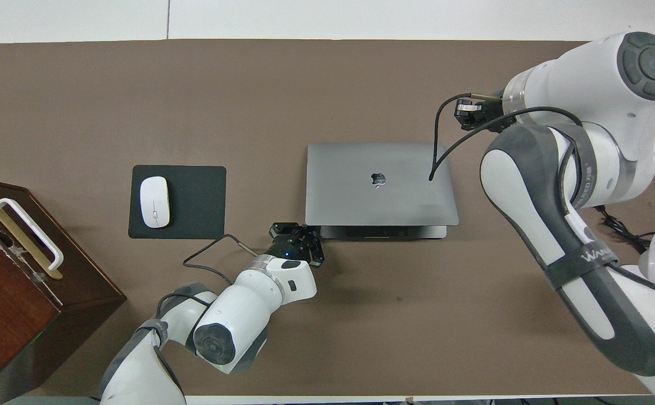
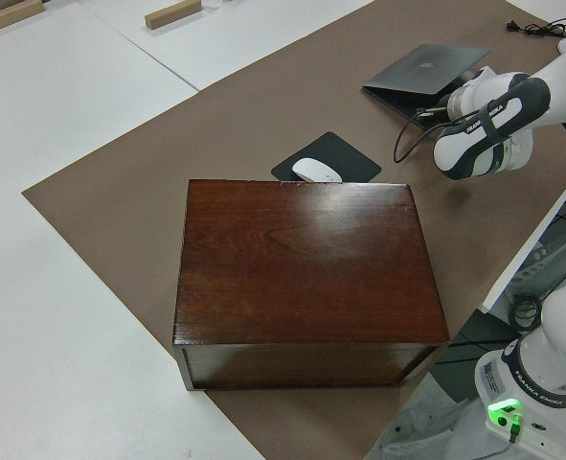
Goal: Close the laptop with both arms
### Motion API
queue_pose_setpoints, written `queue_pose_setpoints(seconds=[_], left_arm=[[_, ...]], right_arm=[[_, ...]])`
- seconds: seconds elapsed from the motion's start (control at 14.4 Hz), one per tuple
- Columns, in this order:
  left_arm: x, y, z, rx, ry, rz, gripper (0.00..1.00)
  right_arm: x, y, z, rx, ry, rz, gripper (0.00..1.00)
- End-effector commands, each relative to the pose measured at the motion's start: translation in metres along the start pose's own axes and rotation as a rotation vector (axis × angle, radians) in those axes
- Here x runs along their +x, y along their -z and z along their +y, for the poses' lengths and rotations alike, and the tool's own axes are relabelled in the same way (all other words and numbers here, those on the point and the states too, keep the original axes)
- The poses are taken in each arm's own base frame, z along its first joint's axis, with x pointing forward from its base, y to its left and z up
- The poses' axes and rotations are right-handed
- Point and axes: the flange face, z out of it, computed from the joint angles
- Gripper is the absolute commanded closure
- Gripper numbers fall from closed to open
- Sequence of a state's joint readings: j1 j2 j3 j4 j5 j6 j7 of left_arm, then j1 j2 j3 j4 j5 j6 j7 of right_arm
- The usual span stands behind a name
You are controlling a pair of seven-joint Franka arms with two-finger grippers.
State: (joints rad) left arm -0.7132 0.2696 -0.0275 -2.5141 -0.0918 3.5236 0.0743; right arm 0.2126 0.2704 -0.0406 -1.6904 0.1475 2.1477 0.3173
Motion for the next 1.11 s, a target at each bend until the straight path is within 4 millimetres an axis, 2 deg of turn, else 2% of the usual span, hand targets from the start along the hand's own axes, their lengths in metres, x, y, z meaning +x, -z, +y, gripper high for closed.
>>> queue_pose_setpoints(seconds=[0.0, 0.21, 0.28, 0.62, 1.04], left_arm=[[-0.027, -0.009, 0.009, -0.008, 0.005, -0.076, 1.0], [-0.016, 0.0, 0.008, -0.007, 0.05, -0.048, 1.0], [-0.012, 0.003, 0.007, -0.006, 0.054, -0.041, 1.0], [0.003, 0.017, 0.0, -0.002, 0.069, -0.048, 1.0], [0.039, 0.064, -0.019, 0.002, 0.092, -0.145, 1.0]], right_arm=[[-0.003, 0.003, -0.001, 0.009, 0.024, -0.005, 0.51], [-0.004, 0.005, -0.002, 0.01, 0.025, -0.004, 0.23], [-0.004, 0.005, -0.002, 0.009, 0.028, -0.003, 0.2], [-0.006, 0.003, 0.001, 0.004, 0.074, -0.006, 0.15], [-0.009, 0.0, 0.005, -0.003, 0.076, -0.011, 0.11]])
